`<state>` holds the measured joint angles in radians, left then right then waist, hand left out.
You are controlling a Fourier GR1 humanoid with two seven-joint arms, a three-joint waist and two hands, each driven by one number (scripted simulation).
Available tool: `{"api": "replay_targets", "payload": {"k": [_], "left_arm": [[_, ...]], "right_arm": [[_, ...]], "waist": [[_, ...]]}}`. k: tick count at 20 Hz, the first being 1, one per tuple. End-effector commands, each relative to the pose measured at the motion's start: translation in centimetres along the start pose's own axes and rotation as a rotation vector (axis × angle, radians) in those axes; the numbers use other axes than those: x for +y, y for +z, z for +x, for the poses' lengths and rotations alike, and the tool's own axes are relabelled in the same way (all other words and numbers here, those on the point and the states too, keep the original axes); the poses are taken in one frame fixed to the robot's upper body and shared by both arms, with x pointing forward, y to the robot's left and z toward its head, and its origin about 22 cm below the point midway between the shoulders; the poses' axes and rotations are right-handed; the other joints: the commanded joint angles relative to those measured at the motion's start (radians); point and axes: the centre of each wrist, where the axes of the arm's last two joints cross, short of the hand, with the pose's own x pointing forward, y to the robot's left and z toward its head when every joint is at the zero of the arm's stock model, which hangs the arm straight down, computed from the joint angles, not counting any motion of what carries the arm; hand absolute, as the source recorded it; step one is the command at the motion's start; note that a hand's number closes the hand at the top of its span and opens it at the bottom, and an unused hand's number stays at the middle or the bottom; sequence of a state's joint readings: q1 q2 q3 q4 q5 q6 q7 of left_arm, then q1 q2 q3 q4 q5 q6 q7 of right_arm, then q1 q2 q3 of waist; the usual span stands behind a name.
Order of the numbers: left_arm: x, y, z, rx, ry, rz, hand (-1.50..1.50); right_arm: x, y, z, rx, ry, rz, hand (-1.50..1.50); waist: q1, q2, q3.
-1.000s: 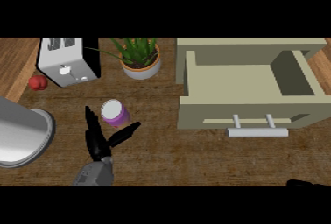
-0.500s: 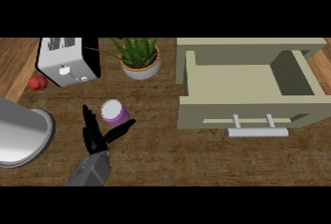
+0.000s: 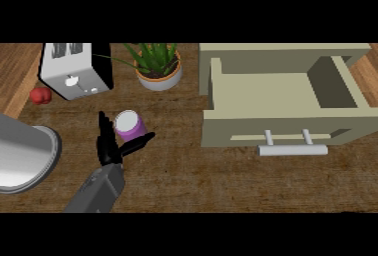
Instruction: Pick up the can, place it into the drawer and close the drawer
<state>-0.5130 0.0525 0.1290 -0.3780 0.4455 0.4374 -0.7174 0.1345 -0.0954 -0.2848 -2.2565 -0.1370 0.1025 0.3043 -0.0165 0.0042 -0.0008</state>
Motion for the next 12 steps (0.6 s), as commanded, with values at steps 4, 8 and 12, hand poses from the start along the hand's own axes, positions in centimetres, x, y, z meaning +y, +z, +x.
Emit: {"api": "replay_targets", "payload": {"k": [4,8,12], "left_arm": [[0.4,-0.2,-0.5,-0.02,0.068,-0.082,1.5],[-1.0,-1.7,1.2,-0.042,0.104,-0.133,1.5],[-2.1,-0.3,0.4,-0.058,0.1,-0.147,1.5]], "right_arm": [[0.2,-1.0,-1.9,-0.012,-0.002,-0.011,-1.5],[0.4,-0.3,0.5,0.002,0.023,-0.015,-1.5],[-0.1,-0.8,1.3,-0.033,0.029,-0.032,-1.5]], "waist": [[0.003,0.001,0.0],[-0.004,0.002,-0.001],[-0.003,0.002,-0.001]]}}
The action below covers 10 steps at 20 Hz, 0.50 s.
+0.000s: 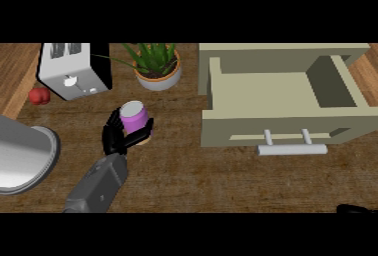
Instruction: Pick up the can, place it into the drawer and close the drawer
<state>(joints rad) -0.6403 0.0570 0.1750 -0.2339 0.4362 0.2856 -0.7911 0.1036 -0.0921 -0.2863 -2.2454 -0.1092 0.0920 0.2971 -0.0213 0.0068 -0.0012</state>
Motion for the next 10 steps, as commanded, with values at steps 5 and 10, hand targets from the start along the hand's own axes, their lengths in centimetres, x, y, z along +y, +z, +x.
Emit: {"api": "replay_targets", "payload": {"k": [5,10], "left_arm": [[-1.3,-1.5,1.7,-0.047,0.043,-0.137,1.5],[-0.4,-1.8,1.8,-0.038,0.035,-0.388,1.5]], "right_arm": [[-1.4,-1.3,-1.2,-0.014,0.008,0.0,-1.5],[0.7,-0.5,-1.1,-0.018,0.031,-0.008,-1.5]], "waist": [[0.003,-0.001,0.0],[0.009,-0.001,0.0]]}}
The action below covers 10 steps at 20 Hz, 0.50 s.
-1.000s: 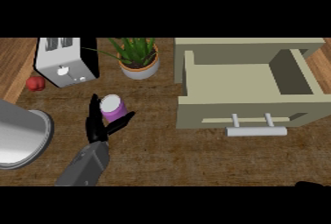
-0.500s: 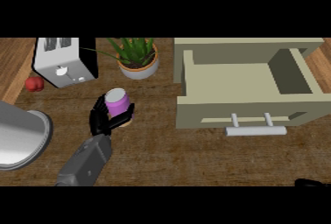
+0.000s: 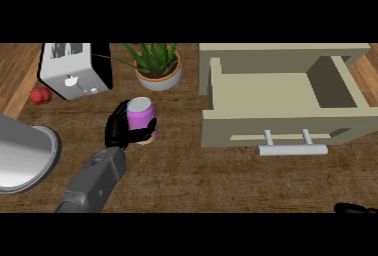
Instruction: Pick up the can, place it into the drawer and close the drawer
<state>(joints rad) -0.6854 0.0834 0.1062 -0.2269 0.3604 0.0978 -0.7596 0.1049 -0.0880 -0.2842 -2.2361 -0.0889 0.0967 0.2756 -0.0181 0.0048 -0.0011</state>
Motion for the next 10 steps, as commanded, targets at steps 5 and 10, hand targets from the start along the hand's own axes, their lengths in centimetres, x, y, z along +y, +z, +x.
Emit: {"api": "replay_targets", "payload": {"k": [5,10], "left_arm": [[-4.4,-3.3,4.0,-0.022,0.005,-0.172,1.5],[-6.7,-3.8,6.7,-0.065,-0.039,-0.268,1.5]], "right_arm": [[0.5,0.8,0.9,-0.019,0.013,-0.037,-1.5],[-1.7,1.0,-0.2,-0.012,0.017,-0.049,-1.5]], "waist": [[0.008,-0.005,0.001],[0.025,-0.014,0.003]]}}
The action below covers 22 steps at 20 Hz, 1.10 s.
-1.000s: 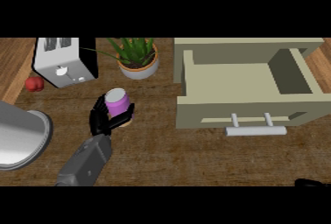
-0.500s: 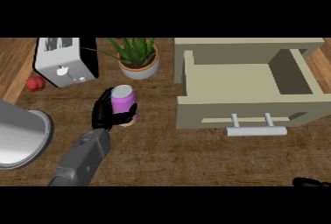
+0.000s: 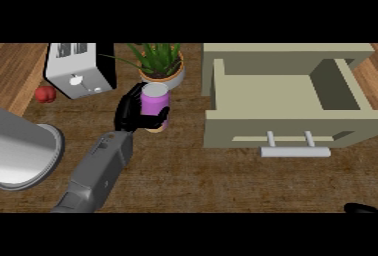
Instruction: Pick up the can, place it into the drawer and close the drawer
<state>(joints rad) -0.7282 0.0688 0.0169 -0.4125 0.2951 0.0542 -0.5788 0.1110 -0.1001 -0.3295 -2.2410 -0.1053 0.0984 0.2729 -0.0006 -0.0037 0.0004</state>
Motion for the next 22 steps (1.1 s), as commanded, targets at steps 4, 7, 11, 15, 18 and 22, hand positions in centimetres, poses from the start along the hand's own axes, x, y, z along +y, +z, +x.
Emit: {"api": "replay_targets", "payload": {"k": [4,7,11,15,18,22], "left_arm": [[-5.7,-4.0,7.5,-0.047,-0.031,-0.091,1.5],[-5.7,-4.3,10.4,-0.052,-0.033,-0.096,1.5],[-8.6,-6.0,14.9,-0.048,-0.018,-0.122,1.5],[-10.0,-6.4,17.7,-0.085,-0.035,-0.133,1.5],[-12.6,-6.0,18.8,-0.078,-0.045,-0.149,1.5],[-13.7,-5.5,19.1,-0.067,-0.067,-0.143,1.5]], "right_arm": [[0.7,-0.7,0.3,-0.023,0.008,-0.026,-1.5],[-0.5,1.0,0.5,0.004,0.02,-0.007,-1.5],[-0.8,-0.5,1.3,0.002,-0.007,-0.014,-1.5],[0.2,-0.1,1.2,0.013,0.018,-0.008,-1.5],[0.6,-0.3,0.9,0.0,0.021,-0.001,-1.5],[0.9,-0.6,0.6,0.004,0.001,0.013,-1.5]], "waist": [[0.012,-0.004,0.001],[0.004,-0.004,0.0],[-0.003,-0.003,0.001],[-0.005,-0.006,0.0],[-0.014,-0.009,0.001],[-0.03,-0.004,0.002]]}}
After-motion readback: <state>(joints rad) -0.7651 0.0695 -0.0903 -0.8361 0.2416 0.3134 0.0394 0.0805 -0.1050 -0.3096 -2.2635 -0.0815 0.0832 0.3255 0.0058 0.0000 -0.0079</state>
